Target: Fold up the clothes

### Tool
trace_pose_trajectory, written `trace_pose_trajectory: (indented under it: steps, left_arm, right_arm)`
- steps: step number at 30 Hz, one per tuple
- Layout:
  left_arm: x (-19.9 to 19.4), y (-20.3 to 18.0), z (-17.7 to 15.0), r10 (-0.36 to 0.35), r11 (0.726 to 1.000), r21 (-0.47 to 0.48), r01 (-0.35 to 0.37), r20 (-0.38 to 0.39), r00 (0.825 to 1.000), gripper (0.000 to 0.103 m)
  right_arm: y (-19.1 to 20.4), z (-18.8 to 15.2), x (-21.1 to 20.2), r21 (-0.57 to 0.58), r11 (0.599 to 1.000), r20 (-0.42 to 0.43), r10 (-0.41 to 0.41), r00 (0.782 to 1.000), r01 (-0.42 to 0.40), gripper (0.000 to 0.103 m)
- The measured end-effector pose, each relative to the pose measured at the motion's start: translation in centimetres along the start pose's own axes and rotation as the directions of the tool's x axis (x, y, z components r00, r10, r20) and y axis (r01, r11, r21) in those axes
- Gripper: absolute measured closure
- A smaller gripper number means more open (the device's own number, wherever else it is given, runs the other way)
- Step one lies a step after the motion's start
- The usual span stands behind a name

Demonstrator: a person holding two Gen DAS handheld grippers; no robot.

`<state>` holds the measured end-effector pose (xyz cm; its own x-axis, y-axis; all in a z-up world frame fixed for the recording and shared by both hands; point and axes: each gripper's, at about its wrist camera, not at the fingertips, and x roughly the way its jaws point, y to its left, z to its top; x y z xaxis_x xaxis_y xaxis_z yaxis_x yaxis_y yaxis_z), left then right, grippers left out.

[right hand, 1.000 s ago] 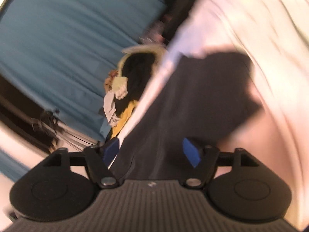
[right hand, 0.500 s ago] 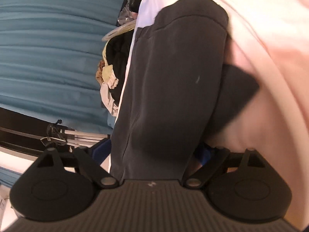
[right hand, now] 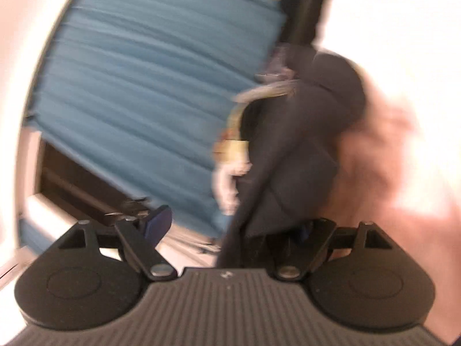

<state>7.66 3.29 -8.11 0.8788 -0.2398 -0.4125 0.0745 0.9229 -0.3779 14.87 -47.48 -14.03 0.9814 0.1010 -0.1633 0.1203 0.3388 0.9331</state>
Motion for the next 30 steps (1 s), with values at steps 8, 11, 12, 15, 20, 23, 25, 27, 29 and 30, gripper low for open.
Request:
trace_pose_trajectory:
  steps: [8, 11, 12, 15, 20, 23, 25, 27, 29, 30]
  left_arm:
    - [0.8, -2.8, 1.8, -0.018, 0.985, 0.17, 0.004, 0.08, 0.997, 0.011]
    - [3.0, -3.8, 3.5, 0.042, 0.974, 0.219, -0.055, 0.062, 0.997, 0.011]
    - [3.8, -4.0, 4.0, 0.053, 0.97, 0.236, -0.066, 0.061, 0.997, 0.011]
    - [6.1, -4.0, 5.1, 0.109, 0.951, 0.284, -0.127, 0.078, 0.991, 0.011]
    - [10.3, -1.6, 4.3, 0.235, 0.931, 0.28, -0.234, 0.029, 0.972, 0.011]
    - [11.9, -0.6, 2.3, 0.261, 0.923, 0.294, -0.249, -0.003, 0.965, 0.01]
    - [12.4, -1.4, 1.4, 0.278, 0.896, 0.361, -0.258, -0.001, 0.961, 0.007]
    - [13.0, -1.5, 1.4, 0.287, 0.892, 0.371, -0.256, -0.028, 0.958, 0.005]
    - [12.8, -1.4, 1.6, 0.274, 0.9, 0.36, -0.246, -0.028, 0.961, 0.004]
    - [12.6, -1.4, 1.7, 0.268, 0.901, 0.359, -0.241, -0.026, 0.963, 0.003]
  right_arm:
    - [-2.9, 0.3, 0.0, 0.13, 0.977, -0.021, -0.17, 0.985, 0.172, 0.051]
    - [-1.2, 0.5, -0.4, -0.003, 0.977, -0.009, -0.214, 0.977, 0.214, 0.094]
    - [-1.1, 0.6, -0.6, -0.019, 0.975, -0.01, -0.22, 0.976, 0.219, 0.094]
    - [-1.5, 0.9, -1.1, -0.044, 0.972, -0.016, -0.233, 0.972, 0.232, 0.094]
    - [-2.8, 0.7, -0.6, -0.074, 0.966, -0.018, -0.249, 0.968, 0.247, 0.095]
    - [-3.1, 0.3, -0.5, -0.129, 0.959, -0.005, -0.256, 0.967, 0.253, 0.095]
    - [-3.6, 0.2, -0.5, -0.117, 0.963, 0.008, -0.245, 0.97, 0.244, 0.095]
    - [-3.2, 0.2, 0.1, -0.133, 0.963, 0.022, -0.233, 0.972, 0.234, 0.095]
    - [-2.8, 0.4, 0.0, -0.154, 0.962, 0.041, -0.22, 0.975, 0.224, 0.095]
    - [-2.2, 0.3, 0.0, -0.169, 0.962, 0.055, -0.208, 0.977, 0.215, 0.095]
